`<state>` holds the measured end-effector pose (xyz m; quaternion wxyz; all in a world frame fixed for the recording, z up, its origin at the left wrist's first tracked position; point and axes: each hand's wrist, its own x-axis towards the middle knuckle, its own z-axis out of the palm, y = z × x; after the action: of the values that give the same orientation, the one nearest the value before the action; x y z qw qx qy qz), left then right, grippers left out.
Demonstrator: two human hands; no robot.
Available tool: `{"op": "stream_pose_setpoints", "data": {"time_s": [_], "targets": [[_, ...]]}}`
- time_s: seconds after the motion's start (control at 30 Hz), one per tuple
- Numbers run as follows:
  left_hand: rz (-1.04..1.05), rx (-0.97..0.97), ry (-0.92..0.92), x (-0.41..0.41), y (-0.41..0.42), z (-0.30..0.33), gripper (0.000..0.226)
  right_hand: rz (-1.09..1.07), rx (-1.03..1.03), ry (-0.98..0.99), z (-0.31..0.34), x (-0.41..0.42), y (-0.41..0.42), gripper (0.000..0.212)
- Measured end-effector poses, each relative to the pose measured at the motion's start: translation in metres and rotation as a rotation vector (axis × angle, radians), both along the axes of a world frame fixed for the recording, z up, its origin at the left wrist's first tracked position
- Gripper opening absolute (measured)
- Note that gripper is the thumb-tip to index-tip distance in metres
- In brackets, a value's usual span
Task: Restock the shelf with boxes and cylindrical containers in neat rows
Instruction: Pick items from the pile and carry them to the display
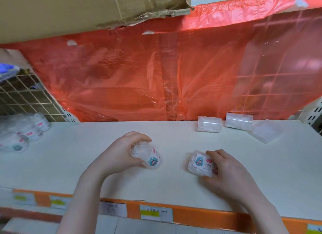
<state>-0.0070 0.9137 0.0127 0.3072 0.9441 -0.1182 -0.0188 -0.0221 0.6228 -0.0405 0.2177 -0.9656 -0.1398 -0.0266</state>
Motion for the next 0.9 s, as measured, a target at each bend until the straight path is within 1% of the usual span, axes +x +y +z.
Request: {"op": "stream_pose_setpoints", "data": {"time_s": [0.2, 0.33, 0.43, 0.57, 0.7, 0.9], "targets": [[0.103, 0.067, -0.052, -0.042, 0.054, 0.014, 0.057, 0.111, -0.023, -0.035, 0.012, -0.013, 0.054, 0.068], [0.150, 0.053, -0.101, -0.074, 0.102, 0.018, 0.050, 0.140, -0.041, -0.067, 0.017, -0.025, 0.104, 0.067], [0.181, 0.056, -0.144, -0.107, 0.154, 0.020, 0.050, 0.154, -0.024, -0.092, 0.018, -0.042, 0.164, 0.070], [0.187, 0.076, -0.189, -0.143, 0.228, 0.019, 0.049, 0.146, 0.021, -0.120, 0.017, -0.067, 0.247, 0.061], [0.219, 0.113, -0.186, -0.172, 0.304, 0.019, 0.051, 0.152, 0.038, -0.106, 0.019, -0.086, 0.323, 0.061], [0.249, 0.155, -0.164, -0.188, 0.381, 0.025, 0.048, 0.167, 0.010, -0.094, 0.032, -0.094, 0.398, 0.059]]}}
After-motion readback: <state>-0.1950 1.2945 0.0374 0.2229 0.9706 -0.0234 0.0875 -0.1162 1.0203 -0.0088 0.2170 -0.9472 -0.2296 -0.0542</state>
